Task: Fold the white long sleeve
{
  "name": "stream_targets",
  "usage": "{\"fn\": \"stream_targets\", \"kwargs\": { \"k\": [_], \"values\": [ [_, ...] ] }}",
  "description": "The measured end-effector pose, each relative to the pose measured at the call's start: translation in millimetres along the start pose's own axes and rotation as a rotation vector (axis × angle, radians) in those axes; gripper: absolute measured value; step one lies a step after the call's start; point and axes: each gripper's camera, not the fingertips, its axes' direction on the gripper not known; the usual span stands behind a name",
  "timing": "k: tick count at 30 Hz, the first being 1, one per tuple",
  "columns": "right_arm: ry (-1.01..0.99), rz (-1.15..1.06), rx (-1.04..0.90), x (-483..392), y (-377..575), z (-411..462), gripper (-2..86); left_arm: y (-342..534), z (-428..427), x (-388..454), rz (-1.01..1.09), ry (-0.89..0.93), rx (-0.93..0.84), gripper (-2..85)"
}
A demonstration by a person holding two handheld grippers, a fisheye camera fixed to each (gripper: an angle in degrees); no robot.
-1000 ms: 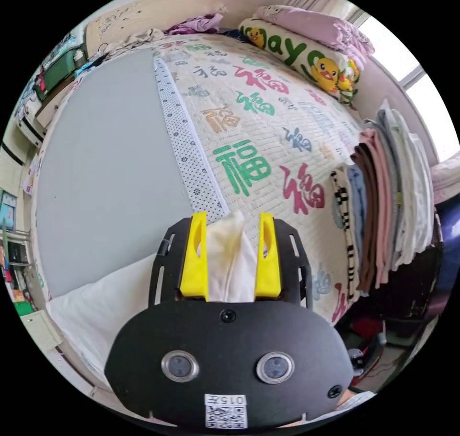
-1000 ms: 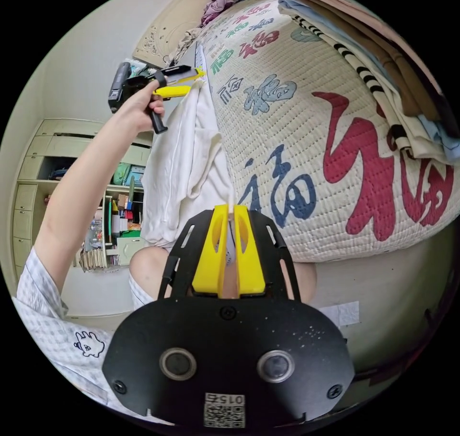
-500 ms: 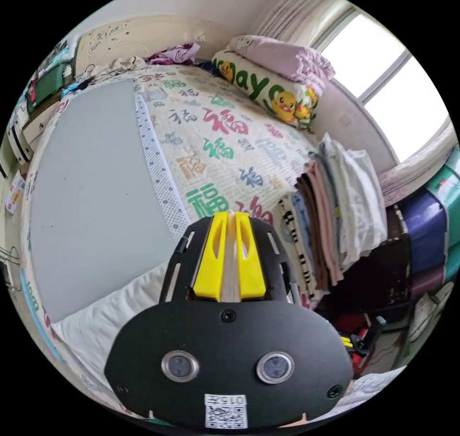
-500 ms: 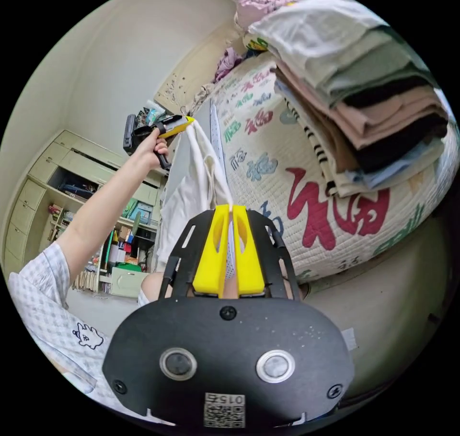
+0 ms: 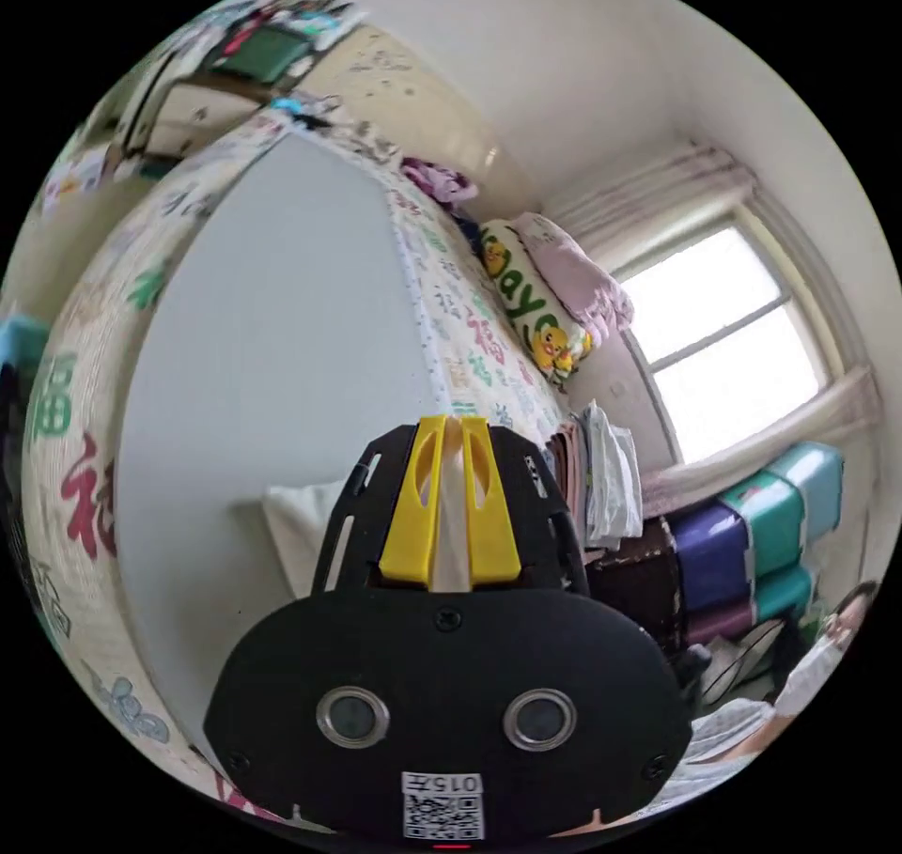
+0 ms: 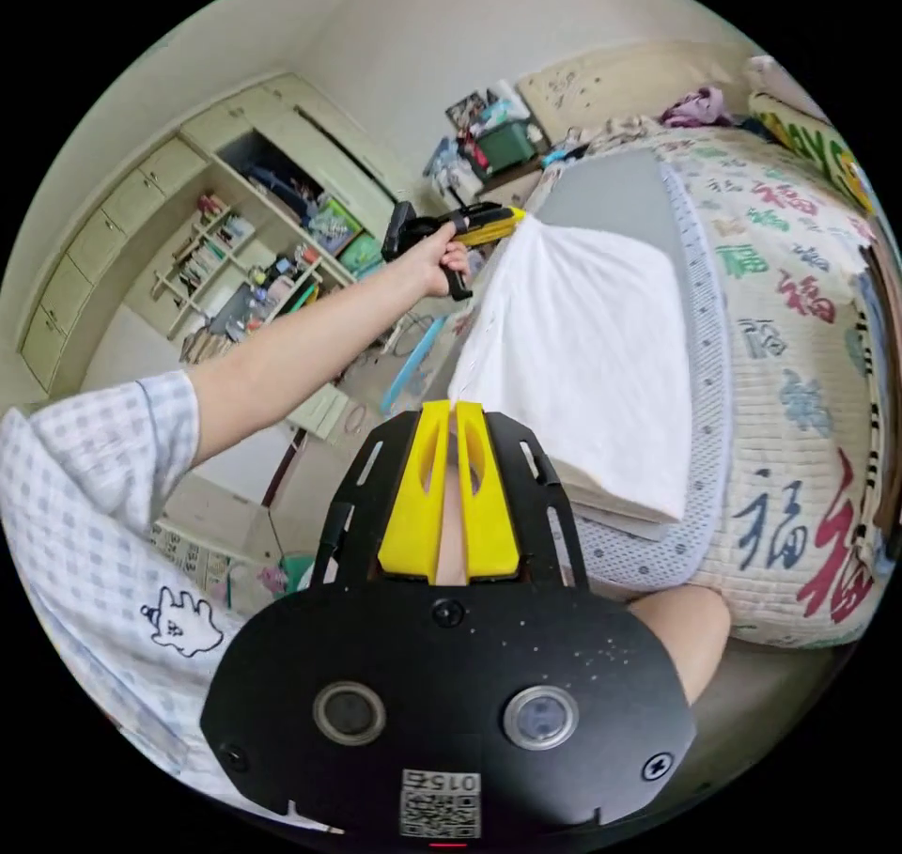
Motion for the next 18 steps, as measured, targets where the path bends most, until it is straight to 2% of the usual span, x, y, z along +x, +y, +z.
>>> {"fn": "stream_targets", "kwargs": {
  "k": [2, 5, 6, 10, 12, 15, 16, 18],
  "values": [
    [0.01, -0.006, -0.115, -5.8, -14.1, 37.7, 0.3, 8.4, -14.4, -40.9, -0.108, -0.012, 0.022, 1.9],
    [-0.003, 0.019, -0.181, -4.5, -26.8, 54.4, 0.3, 24.2, -39.6, -80.1, -0.183, 0.026, 0.131, 6.3],
    [-0.005, 0.023, -0.185, -4.1, -29.3, 54.8, 0.3, 26.1, -39.4, -90.6, -0.201, 0.069, 0.102, 9.7],
    [-0.019, 0.039, -0.22, -4.6, -49.2, 55.7, 0.3, 25.0, -21.9, -91.7, -0.145, 0.084, -0.03, 11.9],
    [-0.007, 0.03, -0.239, -9.6, -58.5, 56.6, 0.3, 20.2, -5.0, -84.1, -0.11, 0.029, -0.098, 9.7],
    [0.006, 0.006, -0.242, -22.9, -75.2, 53.3, 0.4, 14.3, 2.0, -77.9, -0.107, -0.059, -0.095, 1.5],
    [-0.018, 0.002, -0.236, -28.6, -84.5, 52.3, 0.4, 12.7, 1.7, -75.3, -0.09, -0.072, -0.087, 1.1],
    [0.0, -0.044, -0.26, -37.6, -99.1, 57.5, 0.4, 6.2, 4.4, -61.1, 0.002, -0.222, -0.102, 0.1]
  ]
}}
